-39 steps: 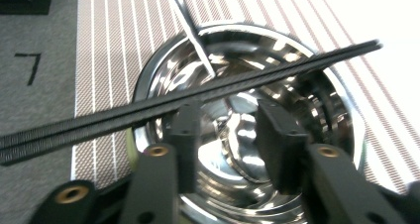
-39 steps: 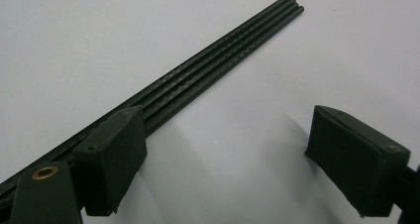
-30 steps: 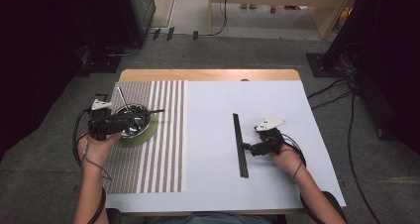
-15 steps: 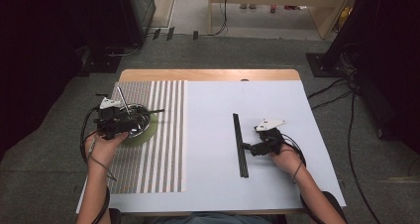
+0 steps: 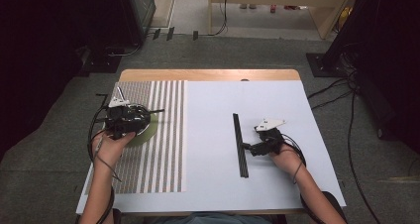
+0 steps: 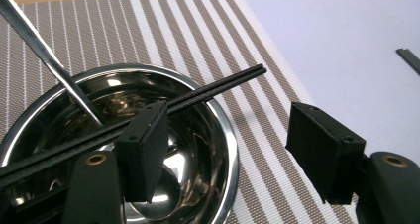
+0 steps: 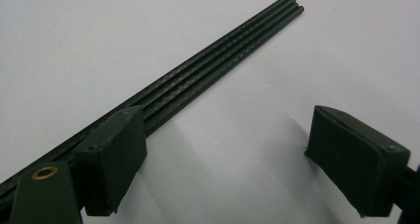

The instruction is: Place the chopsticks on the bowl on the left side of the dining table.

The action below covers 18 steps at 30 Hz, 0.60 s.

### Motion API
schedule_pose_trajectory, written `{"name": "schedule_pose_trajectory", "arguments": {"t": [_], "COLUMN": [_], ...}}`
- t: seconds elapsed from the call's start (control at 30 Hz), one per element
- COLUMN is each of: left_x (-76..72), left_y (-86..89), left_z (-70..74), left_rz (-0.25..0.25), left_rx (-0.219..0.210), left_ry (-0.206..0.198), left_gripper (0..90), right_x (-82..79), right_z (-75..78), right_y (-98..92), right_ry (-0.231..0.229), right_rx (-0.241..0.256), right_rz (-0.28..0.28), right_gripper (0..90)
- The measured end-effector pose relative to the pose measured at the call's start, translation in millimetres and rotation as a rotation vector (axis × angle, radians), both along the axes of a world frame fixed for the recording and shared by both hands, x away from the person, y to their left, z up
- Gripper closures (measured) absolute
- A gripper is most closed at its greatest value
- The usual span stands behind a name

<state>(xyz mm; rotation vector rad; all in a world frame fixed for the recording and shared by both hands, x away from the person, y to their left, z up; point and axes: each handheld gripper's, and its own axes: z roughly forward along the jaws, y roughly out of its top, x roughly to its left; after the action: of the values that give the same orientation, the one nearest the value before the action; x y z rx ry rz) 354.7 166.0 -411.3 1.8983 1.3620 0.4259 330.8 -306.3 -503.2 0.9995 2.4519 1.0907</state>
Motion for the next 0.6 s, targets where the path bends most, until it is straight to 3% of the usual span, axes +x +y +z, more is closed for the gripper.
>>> {"name": "schedule_pose_trajectory", "arguments": {"t": [0.6], "left_x": [-1.2], "left_y": [-23.1], "left_z": [0.8], "left_rz": [-0.047], "left_rx": [-0.012], "left_ry": [0.006], "left_gripper": [33.3], "right_x": [0.0], "right_z": [0.0], "right_y": [0.0], "right_ry": [0.000], "right_rx": [0.000], "right_rz": [0.000], "right_gripper": [15.1]}}
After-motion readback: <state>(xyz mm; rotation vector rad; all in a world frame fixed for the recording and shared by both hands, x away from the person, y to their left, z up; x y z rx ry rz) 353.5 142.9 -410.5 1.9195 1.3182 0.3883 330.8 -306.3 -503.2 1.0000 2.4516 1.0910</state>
